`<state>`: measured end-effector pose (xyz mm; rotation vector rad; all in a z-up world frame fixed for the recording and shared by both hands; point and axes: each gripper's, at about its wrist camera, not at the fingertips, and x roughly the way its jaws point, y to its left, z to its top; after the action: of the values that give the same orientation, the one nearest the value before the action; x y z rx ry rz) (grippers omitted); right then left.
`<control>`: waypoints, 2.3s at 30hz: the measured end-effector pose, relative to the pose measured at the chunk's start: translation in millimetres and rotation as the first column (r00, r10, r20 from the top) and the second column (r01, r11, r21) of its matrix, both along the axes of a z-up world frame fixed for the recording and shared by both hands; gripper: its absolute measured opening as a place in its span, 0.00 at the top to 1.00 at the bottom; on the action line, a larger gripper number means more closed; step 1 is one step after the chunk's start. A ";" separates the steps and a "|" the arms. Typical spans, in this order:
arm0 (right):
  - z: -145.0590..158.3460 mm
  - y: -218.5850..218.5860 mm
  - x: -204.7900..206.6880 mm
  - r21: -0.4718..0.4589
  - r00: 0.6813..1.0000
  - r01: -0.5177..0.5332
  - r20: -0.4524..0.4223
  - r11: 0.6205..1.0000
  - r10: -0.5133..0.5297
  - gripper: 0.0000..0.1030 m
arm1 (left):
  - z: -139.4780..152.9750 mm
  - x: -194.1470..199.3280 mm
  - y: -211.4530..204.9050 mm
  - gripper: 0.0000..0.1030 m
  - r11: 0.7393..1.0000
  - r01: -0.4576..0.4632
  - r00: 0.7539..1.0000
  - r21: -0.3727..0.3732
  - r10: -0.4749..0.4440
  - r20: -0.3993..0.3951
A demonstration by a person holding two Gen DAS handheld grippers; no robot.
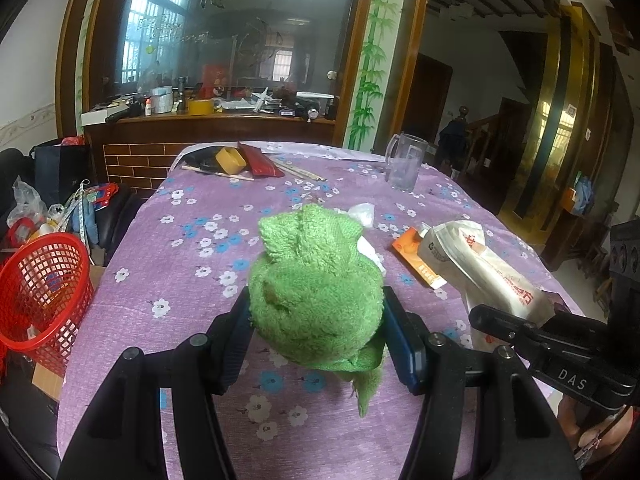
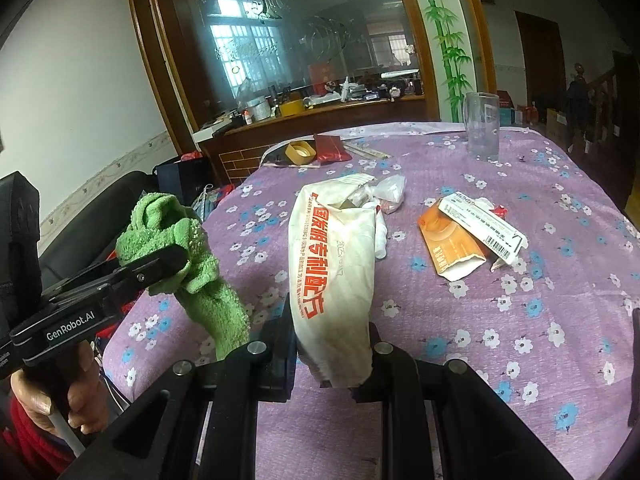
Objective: Collect trash
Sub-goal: 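Carry the green cloth and white paper bag toward the red basket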
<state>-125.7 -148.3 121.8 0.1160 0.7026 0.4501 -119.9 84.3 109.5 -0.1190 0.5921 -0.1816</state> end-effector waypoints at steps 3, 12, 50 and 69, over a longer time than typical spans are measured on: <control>-0.4 1.0 0.8 -0.001 1.000 0.000 -0.001 1.000 0.000 0.80 | -2.0 -0.4 4.5 0.42 1.000 -0.009 1.000 -0.003 0.009 -0.003; -2.6 0.6 2.5 0.000 1.000 0.003 -0.008 1.000 -0.003 0.80 | -3.7 -1.4 12.9 0.42 1.000 -0.027 1.000 -0.010 0.027 -0.005; -5.6 37.0 22.6 -0.026 0.997 -0.080 -0.023 0.996 0.080 0.80 | 3.8 -1.5 55.8 0.42 0.992 -0.122 0.993 -0.032 0.122 -0.006; 20.0 132.8 53.1 -0.028 0.949 -0.313 -0.039 0.949 0.312 0.80 | 38.5 -25.0 182.1 0.42 0.930 -0.366 0.929 -0.028 0.367 0.048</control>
<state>-72.6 -15.5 141.8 -0.0209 0.7654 0.7414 -144.9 266.4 148.0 -0.2397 0.5058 0.1738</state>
